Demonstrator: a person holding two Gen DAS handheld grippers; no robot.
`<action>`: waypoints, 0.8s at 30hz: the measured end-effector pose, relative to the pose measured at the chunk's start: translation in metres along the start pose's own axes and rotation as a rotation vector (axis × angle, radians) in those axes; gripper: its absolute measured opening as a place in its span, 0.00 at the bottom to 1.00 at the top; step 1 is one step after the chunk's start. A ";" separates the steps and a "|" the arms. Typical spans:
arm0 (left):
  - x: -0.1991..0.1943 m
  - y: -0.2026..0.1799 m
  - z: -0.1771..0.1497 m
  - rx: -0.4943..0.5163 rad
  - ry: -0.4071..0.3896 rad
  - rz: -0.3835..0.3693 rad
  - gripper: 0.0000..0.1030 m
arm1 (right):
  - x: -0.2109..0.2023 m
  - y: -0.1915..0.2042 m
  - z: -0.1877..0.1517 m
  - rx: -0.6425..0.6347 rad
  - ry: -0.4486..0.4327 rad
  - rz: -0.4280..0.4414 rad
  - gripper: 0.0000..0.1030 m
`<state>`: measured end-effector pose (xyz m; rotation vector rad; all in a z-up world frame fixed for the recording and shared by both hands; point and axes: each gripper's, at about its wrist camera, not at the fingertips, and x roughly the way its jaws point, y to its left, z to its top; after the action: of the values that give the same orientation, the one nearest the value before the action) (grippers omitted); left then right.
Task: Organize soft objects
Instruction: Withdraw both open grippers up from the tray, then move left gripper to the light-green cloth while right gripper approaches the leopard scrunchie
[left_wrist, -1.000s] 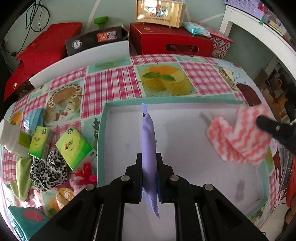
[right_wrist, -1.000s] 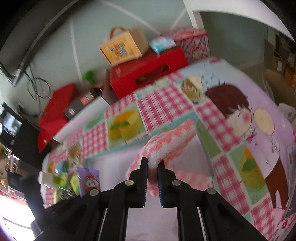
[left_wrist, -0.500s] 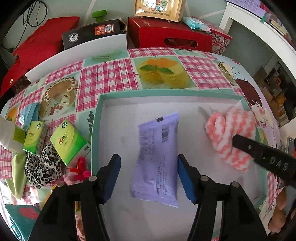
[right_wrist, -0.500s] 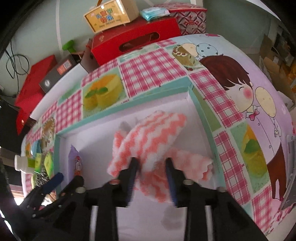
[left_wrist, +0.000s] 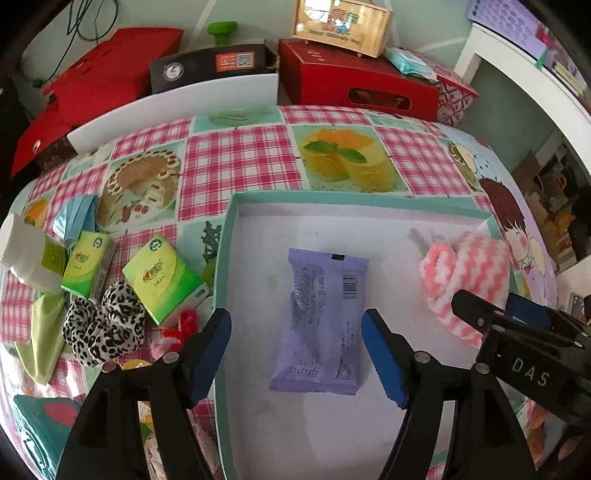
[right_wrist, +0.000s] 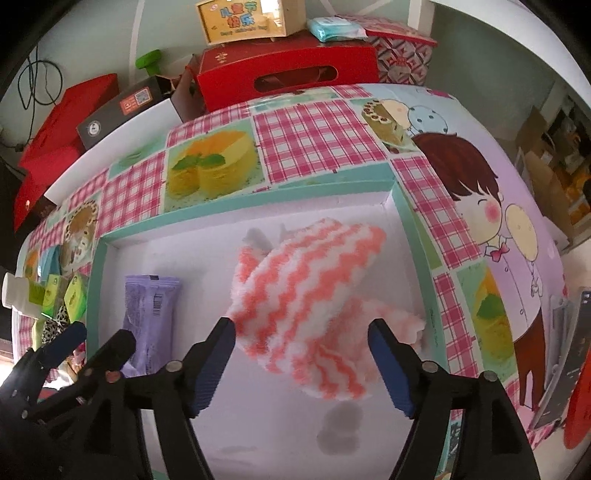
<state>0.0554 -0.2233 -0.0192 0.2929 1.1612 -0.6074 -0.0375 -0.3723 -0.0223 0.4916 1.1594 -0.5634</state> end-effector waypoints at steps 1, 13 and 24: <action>0.000 0.002 0.000 -0.007 0.002 0.001 0.72 | 0.000 0.001 0.000 -0.005 -0.003 -0.002 0.81; -0.011 0.039 0.004 -0.131 -0.008 -0.005 0.82 | -0.010 0.010 0.002 -0.039 -0.059 -0.001 1.00; -0.028 0.070 0.005 -0.223 -0.041 -0.040 0.82 | -0.023 0.015 0.002 -0.039 -0.098 0.028 1.00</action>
<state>0.0926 -0.1616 0.0021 0.0672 1.1857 -0.5111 -0.0330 -0.3583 0.0013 0.4411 1.0673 -0.5341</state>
